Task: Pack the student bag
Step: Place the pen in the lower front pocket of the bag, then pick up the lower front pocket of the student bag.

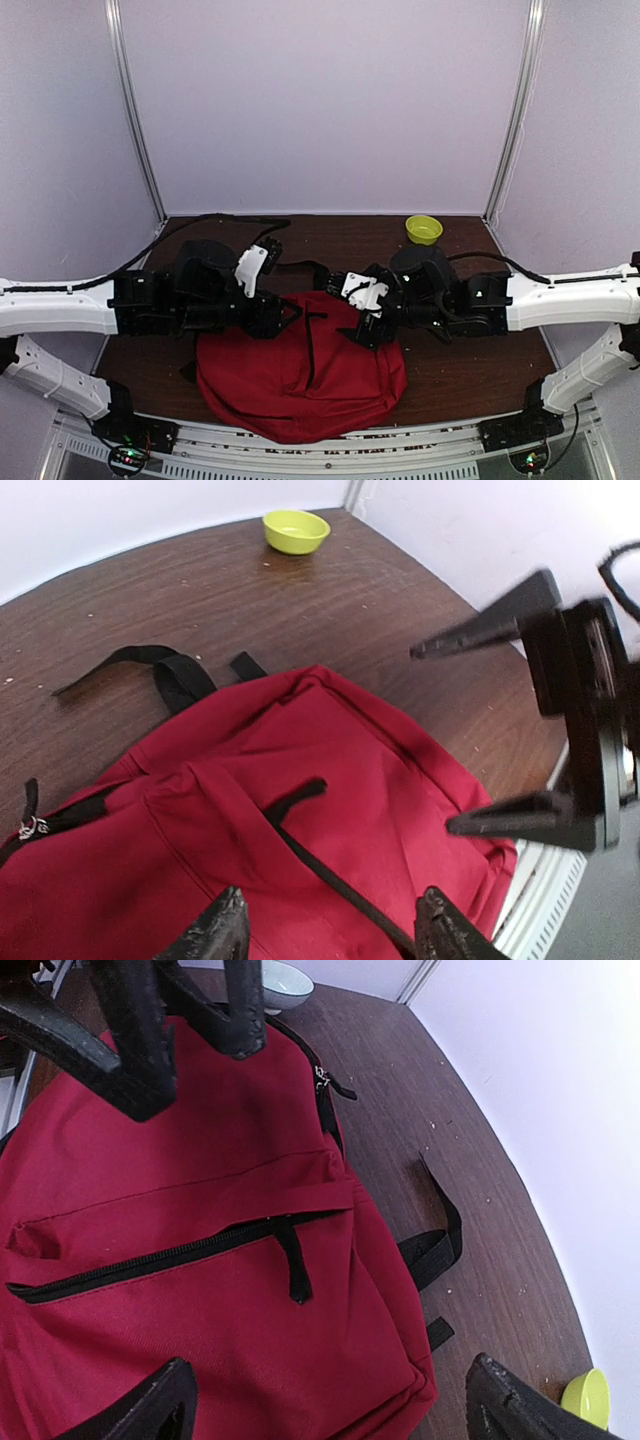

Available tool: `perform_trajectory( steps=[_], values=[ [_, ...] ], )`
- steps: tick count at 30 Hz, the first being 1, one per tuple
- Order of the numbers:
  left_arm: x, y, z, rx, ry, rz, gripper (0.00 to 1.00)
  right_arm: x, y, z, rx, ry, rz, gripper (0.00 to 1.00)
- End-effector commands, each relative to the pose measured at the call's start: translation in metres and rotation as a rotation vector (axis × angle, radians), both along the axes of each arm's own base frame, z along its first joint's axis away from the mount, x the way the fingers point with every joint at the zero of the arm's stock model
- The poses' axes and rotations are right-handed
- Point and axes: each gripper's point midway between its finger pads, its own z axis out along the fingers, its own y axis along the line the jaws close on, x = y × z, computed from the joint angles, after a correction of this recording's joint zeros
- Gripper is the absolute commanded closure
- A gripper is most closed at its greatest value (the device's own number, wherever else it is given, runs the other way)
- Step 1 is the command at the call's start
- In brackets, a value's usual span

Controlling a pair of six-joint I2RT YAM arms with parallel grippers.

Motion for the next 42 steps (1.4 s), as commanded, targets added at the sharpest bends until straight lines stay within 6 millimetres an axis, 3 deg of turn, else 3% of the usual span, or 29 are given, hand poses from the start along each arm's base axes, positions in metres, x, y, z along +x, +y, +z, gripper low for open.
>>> perform_trajectory(
  steps=[1, 3, 8, 16, 21, 31, 42],
  values=[
    [0.024, 0.006, -0.005, 0.096, 0.042, 0.136, 0.42, 0.018, 0.018, 0.019, 0.068, -0.076, 0.009, 0.08],
    [0.032, 0.004, -0.007, 0.118, 0.057, 0.159, 0.42, 0.022, 0.026, 0.013, 0.064, -0.061, 0.011, 0.13],
    [0.045, -0.004, -0.008, 0.137, 0.077, 0.188, 0.42, 0.027, 0.045, -0.007, 0.045, 0.022, 0.039, 0.43],
    [0.056, -0.004, -0.015, 0.14, 0.105, 0.238, 0.42, 0.037, 0.048, -0.026, 0.053, 0.056, 0.035, 0.44],
    [0.062, 0.007, -0.023, 0.141, 0.131, 0.299, 0.42, 0.038, 0.051, -0.037, 0.045, 0.082, 0.044, 0.45],
    [0.061, 0.027, -0.038, 0.11, 0.169, 0.355, 0.42, 0.038, 0.059, -0.051, 0.025, 0.117, 0.064, 0.61],
    [0.062, 0.023, -0.038, 0.091, 0.167, 0.337, 0.42, 0.029, 0.064, -0.06, 0.017, 0.169, 0.107, 0.79]
  ],
)
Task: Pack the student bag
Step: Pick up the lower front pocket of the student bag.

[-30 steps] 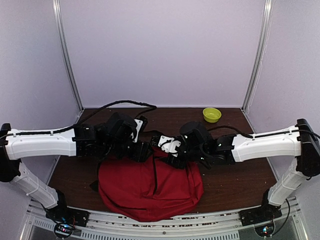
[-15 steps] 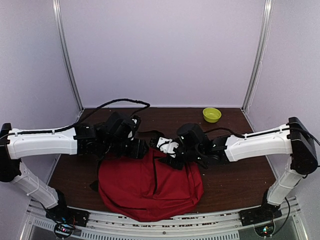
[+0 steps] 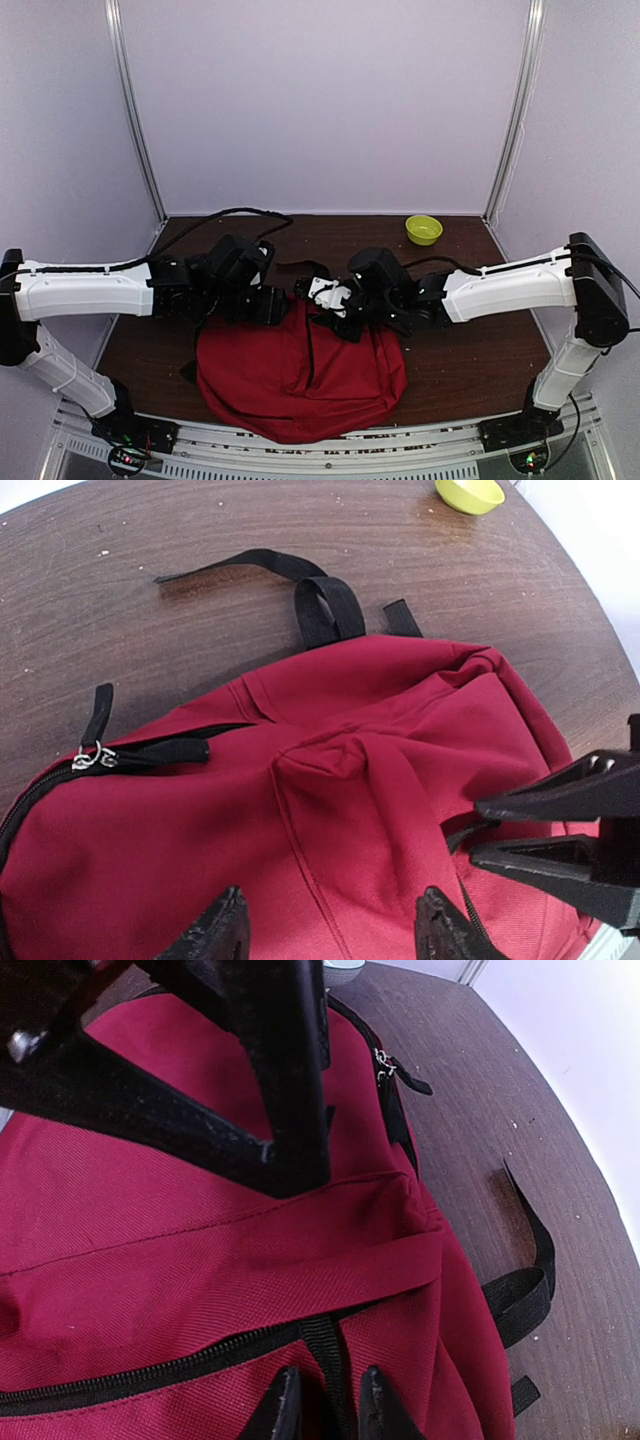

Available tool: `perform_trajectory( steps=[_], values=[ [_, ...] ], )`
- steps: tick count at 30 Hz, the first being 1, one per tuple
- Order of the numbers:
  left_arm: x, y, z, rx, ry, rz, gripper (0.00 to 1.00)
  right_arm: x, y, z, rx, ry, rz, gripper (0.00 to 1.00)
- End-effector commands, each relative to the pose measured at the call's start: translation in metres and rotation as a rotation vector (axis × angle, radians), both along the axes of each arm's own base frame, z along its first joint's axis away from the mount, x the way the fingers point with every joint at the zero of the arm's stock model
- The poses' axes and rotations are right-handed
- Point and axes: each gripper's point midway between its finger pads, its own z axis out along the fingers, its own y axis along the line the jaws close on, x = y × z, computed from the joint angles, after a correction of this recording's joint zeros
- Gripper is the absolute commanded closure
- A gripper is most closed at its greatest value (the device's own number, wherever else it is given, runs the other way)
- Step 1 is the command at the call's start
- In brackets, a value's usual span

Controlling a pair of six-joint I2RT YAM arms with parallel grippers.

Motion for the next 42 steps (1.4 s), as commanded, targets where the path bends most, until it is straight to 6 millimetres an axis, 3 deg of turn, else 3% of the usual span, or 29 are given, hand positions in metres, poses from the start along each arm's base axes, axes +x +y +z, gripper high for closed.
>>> perform_trajectory(
  steps=[1, 11, 13, 17, 21, 34, 42],
  values=[
    [0.006, -0.006, 0.016, -0.068, -0.034, 0.003, 0.42, 0.0, 0.006, -0.002, 0.002, 0.029, 0.011, 0.79],
    [0.005, -0.01, 0.019, -0.09, -0.043, -0.019, 0.43, 0.005, 0.006, -0.015, -0.053, 0.059, -0.013, 0.75],
    [0.005, -0.011, 0.019, -0.092, -0.042, -0.022, 0.43, 0.004, 0.007, -0.015, -0.053, 0.062, -0.01, 0.8],
    [0.006, -0.012, 0.019, -0.091, -0.043, -0.022, 0.43, 0.001, 0.009, -0.018, -0.057, 0.086, 0.002, 0.99],
    [0.006, -0.013, 0.019, -0.094, -0.045, -0.023, 0.43, -0.002, 0.01, -0.02, -0.068, 0.111, 0.013, 1.0],
    [0.02, -0.032, 0.015, -0.112, 0.005, -0.012, 0.44, -0.01, 0.004, 0.009, -0.014, 0.122, 0.01, 1.0],
    [0.035, -0.053, 0.001, -0.257, 0.087, -0.066, 0.46, -0.014, 0.006, 0.014, 0.016, 0.141, 0.024, 1.0]
  ],
)
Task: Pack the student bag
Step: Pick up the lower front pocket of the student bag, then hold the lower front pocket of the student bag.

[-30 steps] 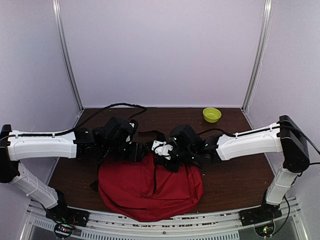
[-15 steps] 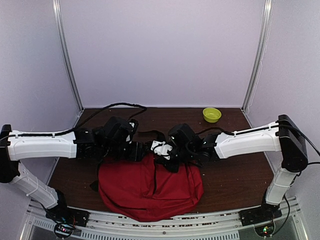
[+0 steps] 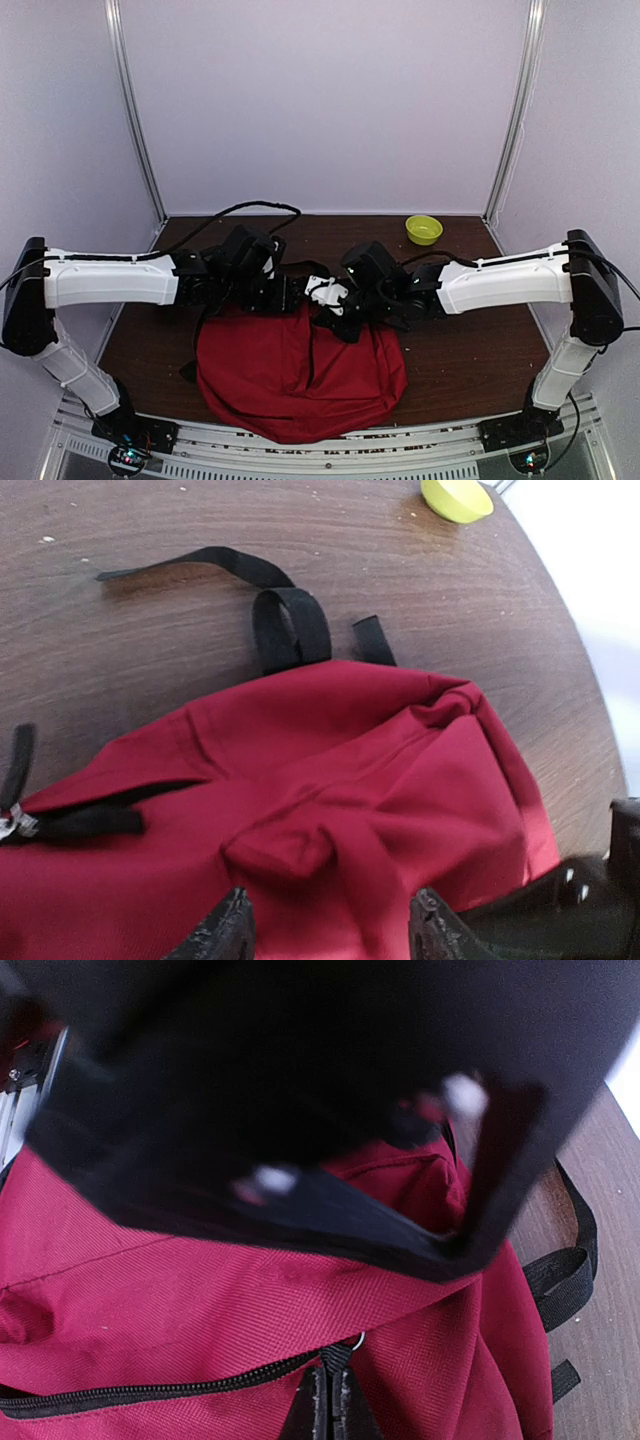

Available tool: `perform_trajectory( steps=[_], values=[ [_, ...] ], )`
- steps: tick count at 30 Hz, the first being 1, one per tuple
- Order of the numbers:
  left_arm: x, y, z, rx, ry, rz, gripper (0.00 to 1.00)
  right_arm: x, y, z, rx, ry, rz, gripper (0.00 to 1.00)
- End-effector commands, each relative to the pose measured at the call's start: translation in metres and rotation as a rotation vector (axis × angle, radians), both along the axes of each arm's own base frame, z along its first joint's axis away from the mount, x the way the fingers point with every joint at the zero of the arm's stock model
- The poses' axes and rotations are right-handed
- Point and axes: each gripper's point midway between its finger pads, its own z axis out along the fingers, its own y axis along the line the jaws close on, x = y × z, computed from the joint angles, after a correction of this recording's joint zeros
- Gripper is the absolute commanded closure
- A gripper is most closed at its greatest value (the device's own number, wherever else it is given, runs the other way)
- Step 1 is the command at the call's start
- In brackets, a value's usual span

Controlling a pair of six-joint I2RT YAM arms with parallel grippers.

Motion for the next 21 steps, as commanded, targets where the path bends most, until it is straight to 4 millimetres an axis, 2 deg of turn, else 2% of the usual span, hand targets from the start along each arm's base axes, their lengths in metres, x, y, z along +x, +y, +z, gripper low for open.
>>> perform_trajectory(
  steps=[1, 4, 9, 15, 21],
  values=[
    [0.009, -0.029, 0.011, -0.159, 0.023, -0.07, 0.47, -0.004, 0.002, 0.02, 0.053, 0.007, 0.009, 1.0],
    [0.013, -0.031, 0.002, -0.151, 0.059, -0.062, 0.51, -0.005, 0.002, 0.02, 0.052, 0.008, 0.01, 1.0],
    [0.016, -0.035, -0.011, -0.111, 0.096, -0.066, 0.64, -0.007, 0.0, 0.019, 0.054, 0.011, 0.012, 1.0],
    [0.013, -0.042, -0.013, -0.128, 0.125, -0.094, 0.78, -0.008, 0.0, 0.018, 0.054, 0.014, 0.015, 1.0],
    [0.011, -0.042, -0.014, -0.134, 0.132, -0.094, 1.0, -0.01, 0.0, 0.019, 0.058, 0.025, 0.019, 1.0]
  ],
)
